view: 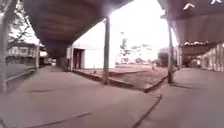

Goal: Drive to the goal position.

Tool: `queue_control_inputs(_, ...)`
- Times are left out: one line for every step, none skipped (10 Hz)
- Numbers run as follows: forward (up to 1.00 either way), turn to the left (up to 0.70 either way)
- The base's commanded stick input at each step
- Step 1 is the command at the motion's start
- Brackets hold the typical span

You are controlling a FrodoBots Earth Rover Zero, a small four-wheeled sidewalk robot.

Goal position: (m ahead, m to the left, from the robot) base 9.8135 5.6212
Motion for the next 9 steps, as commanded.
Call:
queue_control_inputs(0.85, 0.34)
queue_control_inputs(0.85, 0.34)
queue_control_inputs(0.85, 0.34)
queue_control_inputs(0.85, 0.34)
queue_control_inputs(0.85, 0.34)
queue_control_inputs(0.85, 0.34)
queue_control_inputs(0.85, 0.34)
queue_control_inputs(0.85, 0.34)
queue_control_inputs(0.85, 0.34)
